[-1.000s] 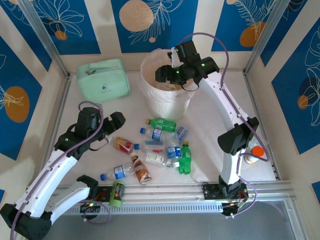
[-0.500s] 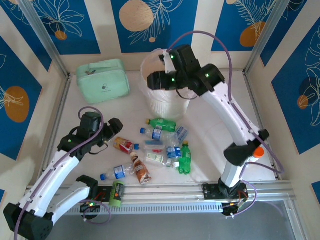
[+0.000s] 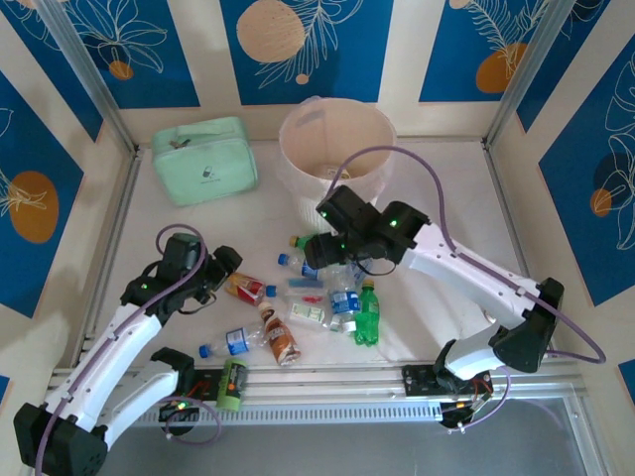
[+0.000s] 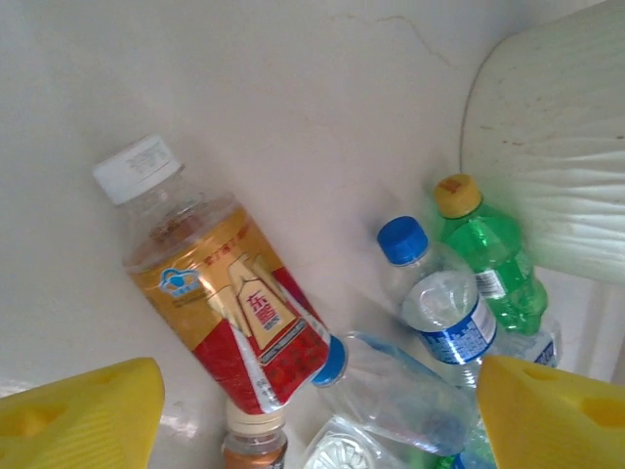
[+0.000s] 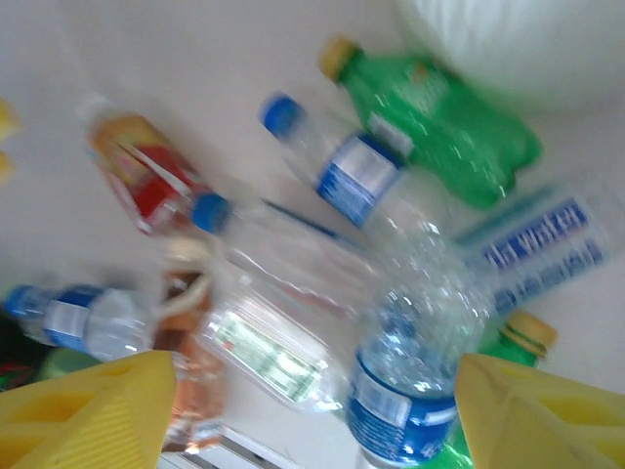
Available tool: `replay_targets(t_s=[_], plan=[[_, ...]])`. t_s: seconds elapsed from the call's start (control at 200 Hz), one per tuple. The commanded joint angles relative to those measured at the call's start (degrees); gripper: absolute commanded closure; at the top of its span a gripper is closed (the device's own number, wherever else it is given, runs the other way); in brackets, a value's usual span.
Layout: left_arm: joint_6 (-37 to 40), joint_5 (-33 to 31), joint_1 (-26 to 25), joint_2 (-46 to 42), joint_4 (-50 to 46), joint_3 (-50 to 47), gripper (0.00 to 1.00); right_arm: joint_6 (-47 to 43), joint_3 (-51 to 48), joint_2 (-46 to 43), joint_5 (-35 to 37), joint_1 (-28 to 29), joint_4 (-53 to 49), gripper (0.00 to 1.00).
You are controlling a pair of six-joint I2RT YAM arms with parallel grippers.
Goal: Put the plastic bottles in the bin
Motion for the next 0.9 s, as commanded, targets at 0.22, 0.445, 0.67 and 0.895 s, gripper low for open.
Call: replay_targets(t_s=[0.22,0.445,0.67,0.895], plan=[[4.01,2.59,0.61,-0.58,3.21,3.62,0.19,8.59,-14.49,-1.59,-1.84,-1.79,2.43,0.19],[4.07,3.46,0.72,-0.58,4.41,3.14,0.19,8.33,-19.07,0.3,-6.34,-3.31,6.55,0.19],[2.84,4.22,0.75,-0.05,5.89,1.86,0.2,7.69,-19.65,2.23,-7.25,-3.55,7.13,0.17],[3.29,4.32,0.84,0.11,5.82,2.57,0.2,7.13,-20.5,4.06,-8.03,-4.81,8.53,0.18]])
